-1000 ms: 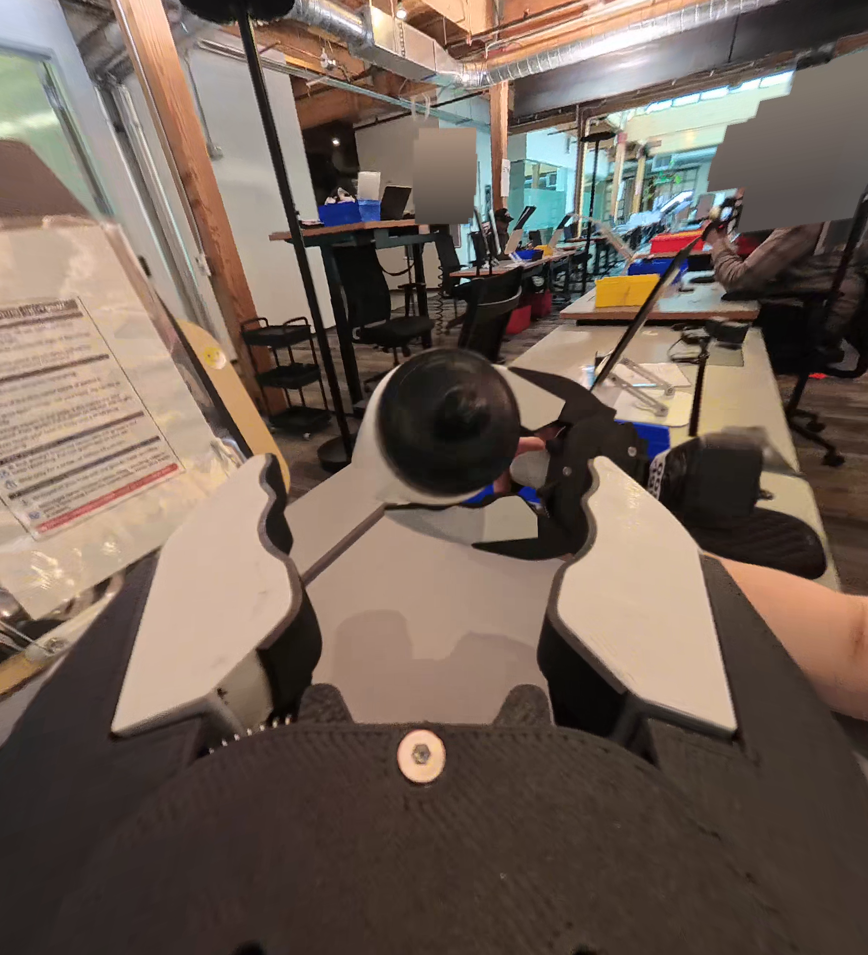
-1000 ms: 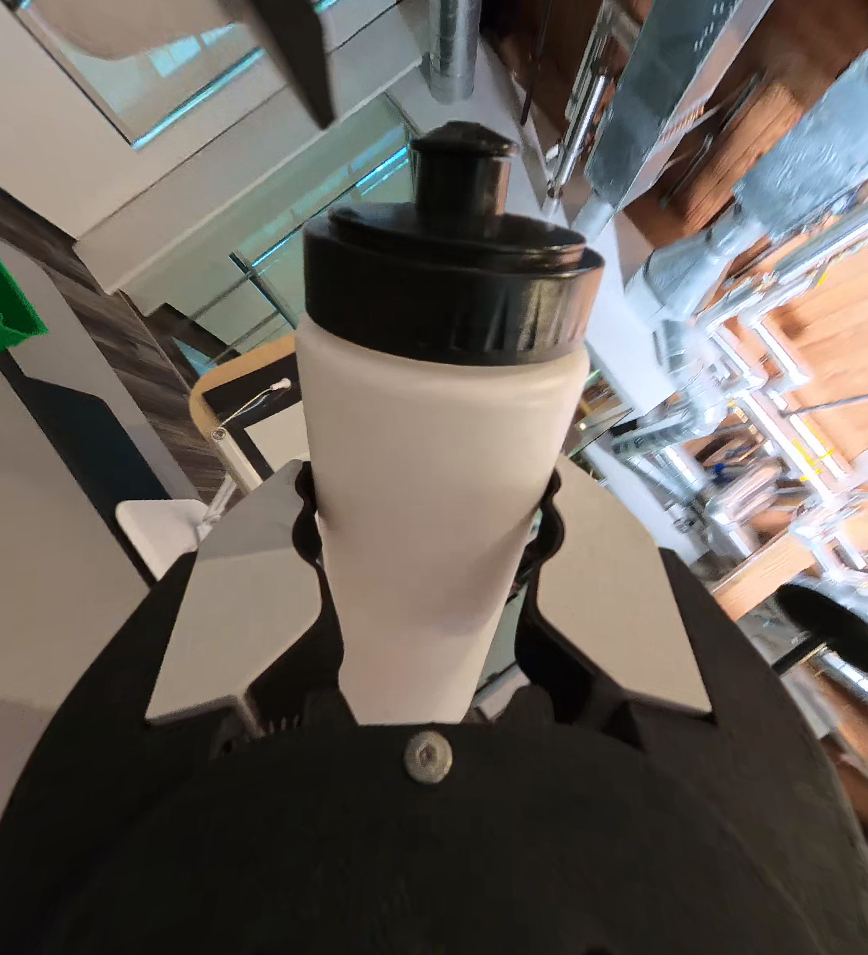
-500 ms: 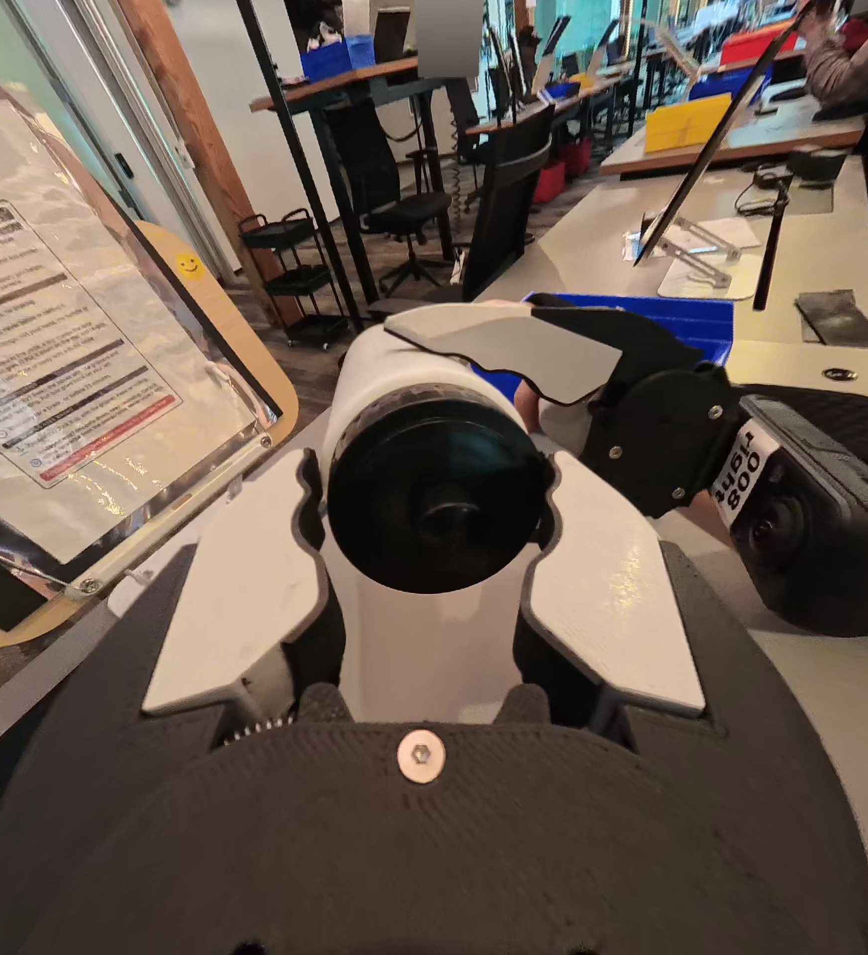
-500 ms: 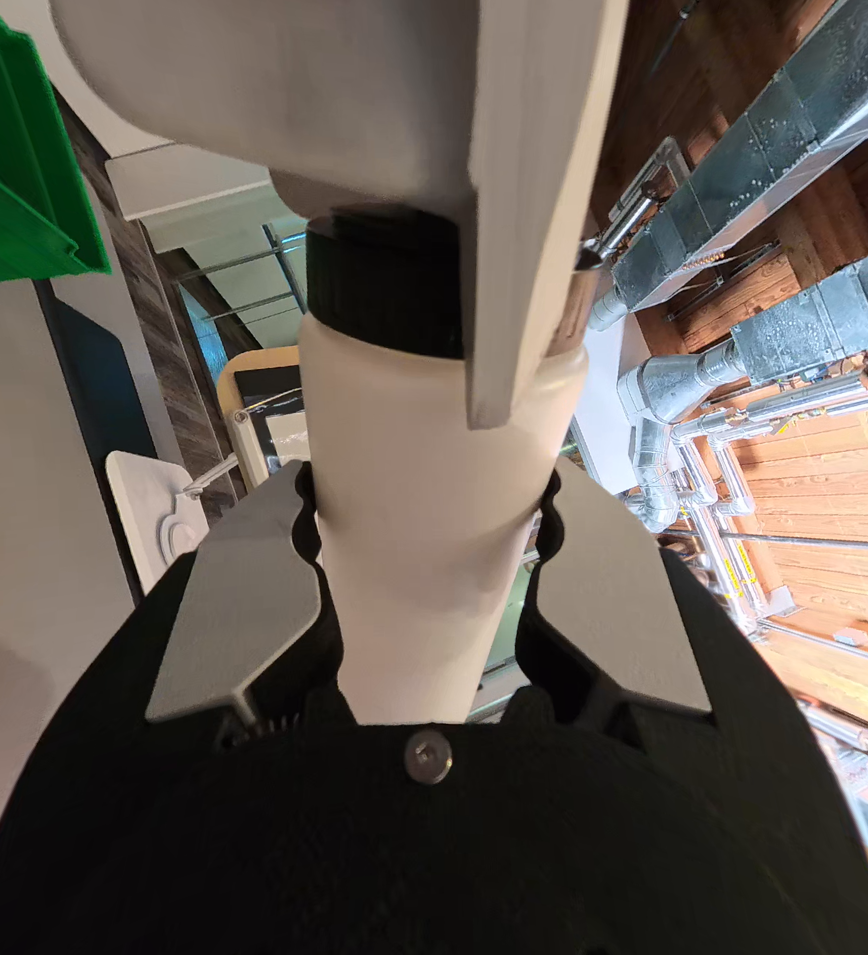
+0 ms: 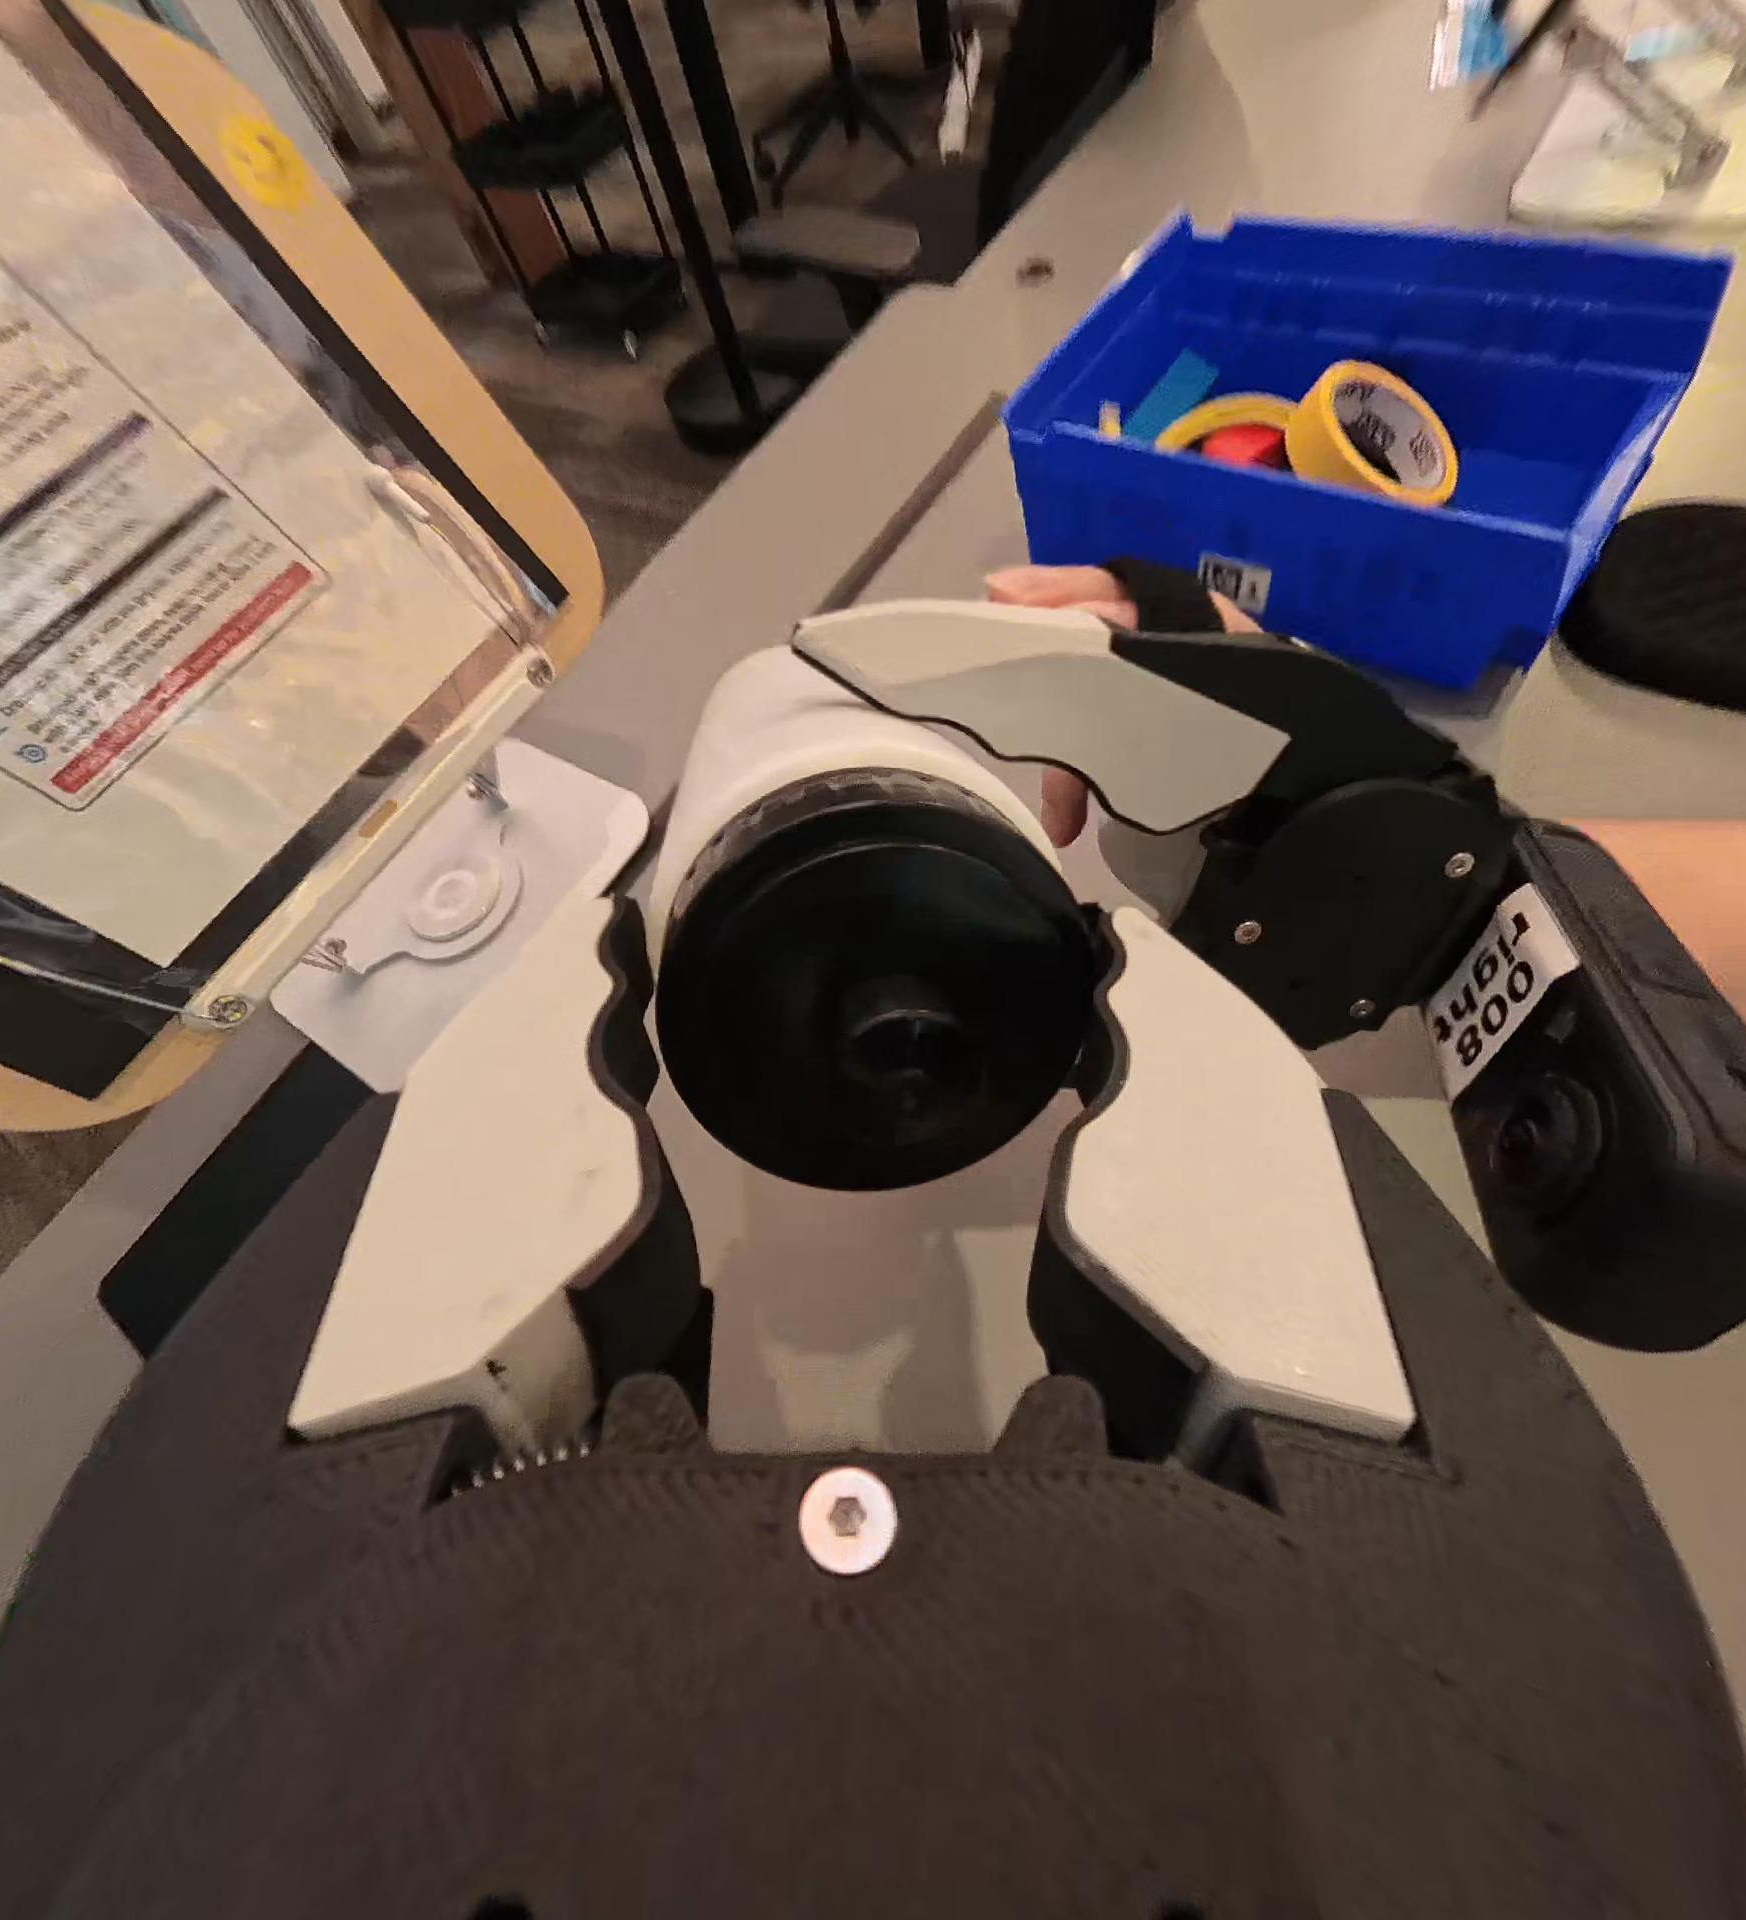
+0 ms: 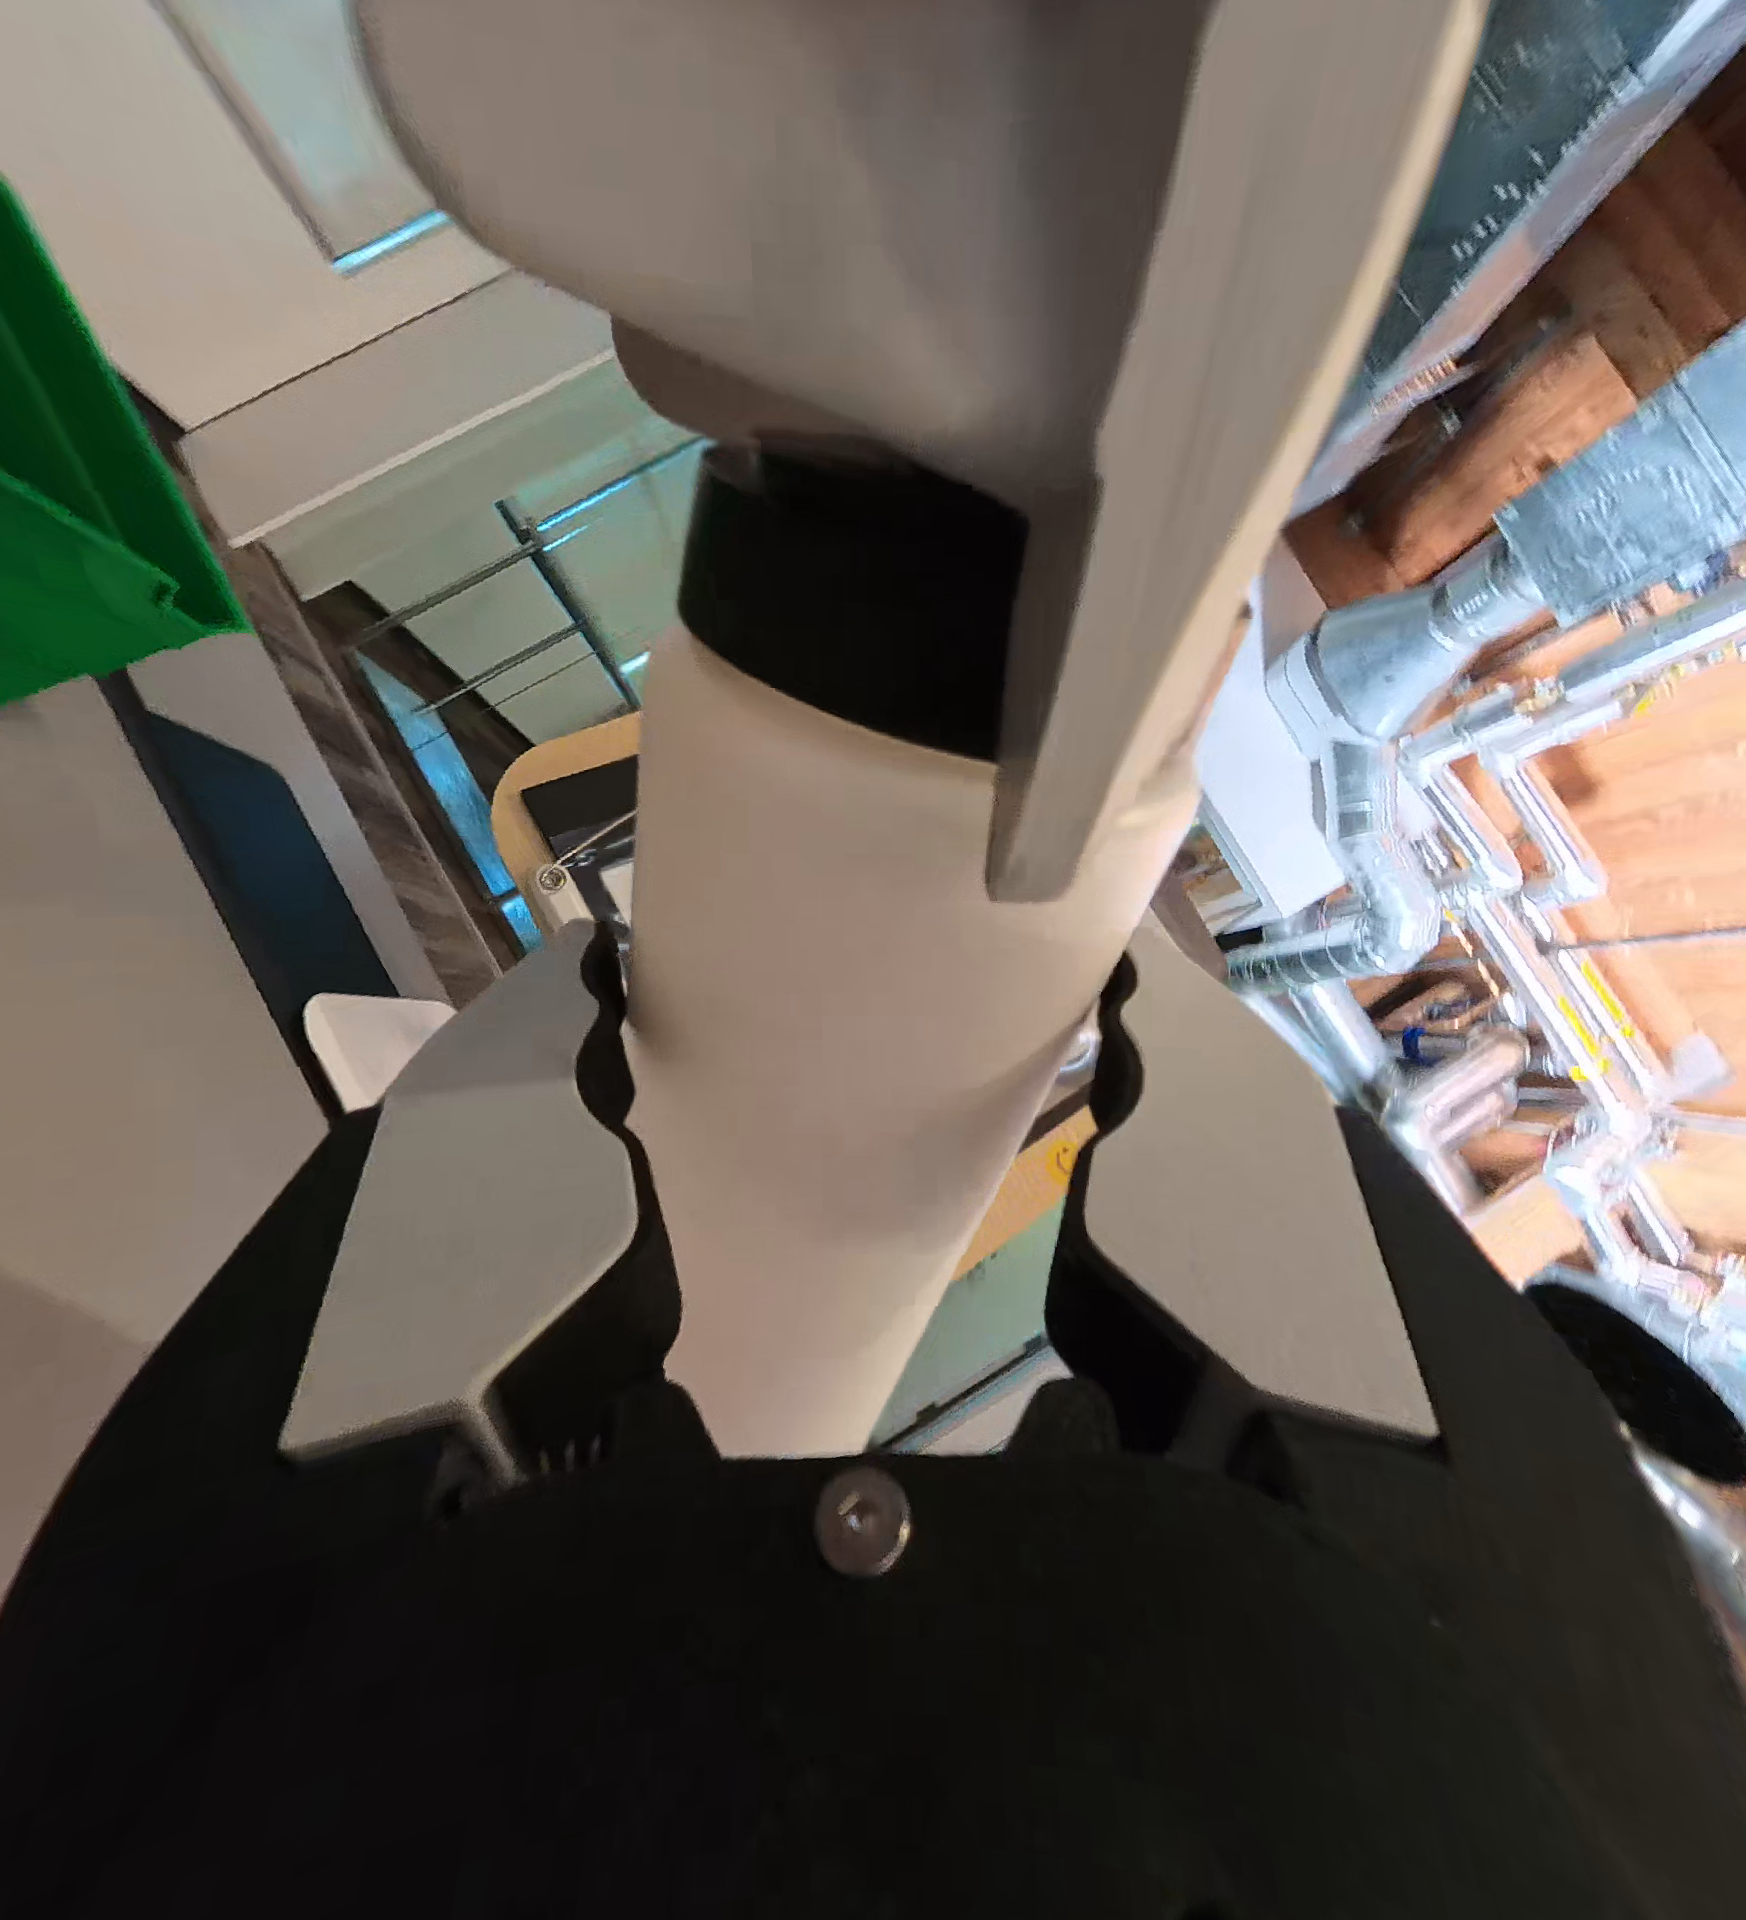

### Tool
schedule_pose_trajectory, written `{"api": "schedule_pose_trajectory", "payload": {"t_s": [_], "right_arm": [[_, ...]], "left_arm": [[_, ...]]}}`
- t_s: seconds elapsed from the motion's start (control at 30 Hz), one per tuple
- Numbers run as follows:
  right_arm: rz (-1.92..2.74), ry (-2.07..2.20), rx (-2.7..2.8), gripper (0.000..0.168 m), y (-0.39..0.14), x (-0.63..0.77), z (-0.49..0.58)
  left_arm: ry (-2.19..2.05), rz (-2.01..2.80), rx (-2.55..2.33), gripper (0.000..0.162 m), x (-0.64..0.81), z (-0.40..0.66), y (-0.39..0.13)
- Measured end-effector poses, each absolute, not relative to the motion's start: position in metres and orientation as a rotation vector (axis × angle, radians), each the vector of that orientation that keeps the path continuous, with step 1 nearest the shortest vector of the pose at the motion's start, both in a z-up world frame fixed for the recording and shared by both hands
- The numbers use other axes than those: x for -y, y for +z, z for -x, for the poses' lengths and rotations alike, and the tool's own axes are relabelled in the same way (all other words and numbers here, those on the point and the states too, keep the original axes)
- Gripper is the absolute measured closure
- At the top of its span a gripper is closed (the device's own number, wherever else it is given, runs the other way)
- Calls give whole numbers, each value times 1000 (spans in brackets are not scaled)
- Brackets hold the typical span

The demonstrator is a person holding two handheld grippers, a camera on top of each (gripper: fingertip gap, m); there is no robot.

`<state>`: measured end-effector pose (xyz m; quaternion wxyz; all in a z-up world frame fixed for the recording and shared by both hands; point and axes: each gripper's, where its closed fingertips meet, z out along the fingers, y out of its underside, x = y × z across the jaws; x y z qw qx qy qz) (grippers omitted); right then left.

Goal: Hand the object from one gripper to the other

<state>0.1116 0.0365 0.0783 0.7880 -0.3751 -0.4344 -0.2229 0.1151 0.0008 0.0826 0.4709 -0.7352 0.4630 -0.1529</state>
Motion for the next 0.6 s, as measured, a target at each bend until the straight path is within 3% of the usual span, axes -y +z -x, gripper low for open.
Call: {"api": "schedule_pose_trajectory", "payload": {"t_s": [0.33,0.6], "right_arm": [[942,-78,793,68,82,-29,-106],[897,865,563,60,78,-14,-101]], "left_arm": [[17,2268,-1484,82,-20,-111,98],[215,2490,-1439,82,-16,-81,137]]}}
